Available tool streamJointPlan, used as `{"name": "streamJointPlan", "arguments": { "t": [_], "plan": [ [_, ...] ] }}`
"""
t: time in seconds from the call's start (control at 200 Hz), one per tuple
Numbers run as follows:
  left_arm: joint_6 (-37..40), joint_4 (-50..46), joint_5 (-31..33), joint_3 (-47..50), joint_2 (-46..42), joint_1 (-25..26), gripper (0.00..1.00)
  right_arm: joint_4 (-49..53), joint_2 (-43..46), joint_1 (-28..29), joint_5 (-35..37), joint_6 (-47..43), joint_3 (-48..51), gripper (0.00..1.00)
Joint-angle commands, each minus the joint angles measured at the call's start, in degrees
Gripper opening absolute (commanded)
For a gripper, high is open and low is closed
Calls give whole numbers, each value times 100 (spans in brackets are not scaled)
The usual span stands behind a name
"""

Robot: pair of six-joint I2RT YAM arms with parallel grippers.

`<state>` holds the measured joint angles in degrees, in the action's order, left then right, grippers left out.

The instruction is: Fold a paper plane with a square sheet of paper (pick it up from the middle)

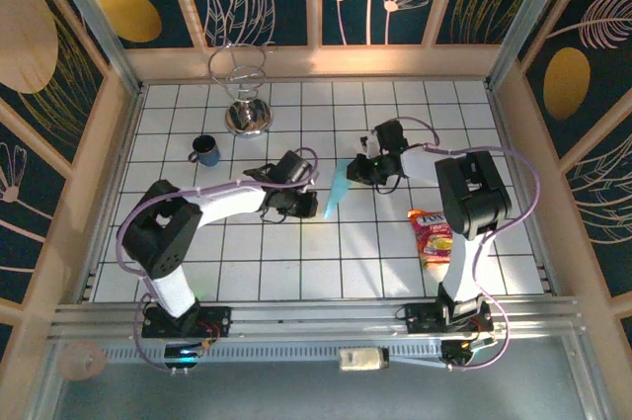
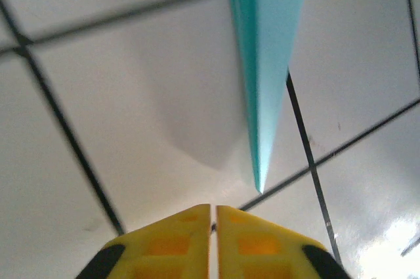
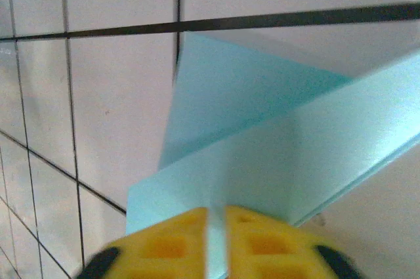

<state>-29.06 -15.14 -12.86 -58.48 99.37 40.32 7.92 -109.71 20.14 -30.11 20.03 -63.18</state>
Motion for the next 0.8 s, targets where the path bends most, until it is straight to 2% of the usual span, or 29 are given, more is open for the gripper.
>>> {"name": "streamJointPlan", "arguments": {
  "t": [0.0,0.11,0.245,0.355,0.571,0.791],
  "plan": [
    [-67,-12,328,-79,-453,-314,19,462,588,136,446,118,-323,32],
    [-241,245,545,44,-689,-557,32,737,852,376,1305,406,-396,54],
    [-504,683,656,239,-856,-806,49,1365,770,816,2756,844,-732,62],
    [-681,1052,645,576,-917,-981,61,1727,440,1088,3353,1421,-1039,63],
    [-865,1467,606,1052,-937,-1253,77,2065,-190,1601,3835,2440,-1528,57],
    [-858,1539,743,1308,-955,-1315,84,2561,-398,1830,4566,3217,-1680,47]
  ]
}}
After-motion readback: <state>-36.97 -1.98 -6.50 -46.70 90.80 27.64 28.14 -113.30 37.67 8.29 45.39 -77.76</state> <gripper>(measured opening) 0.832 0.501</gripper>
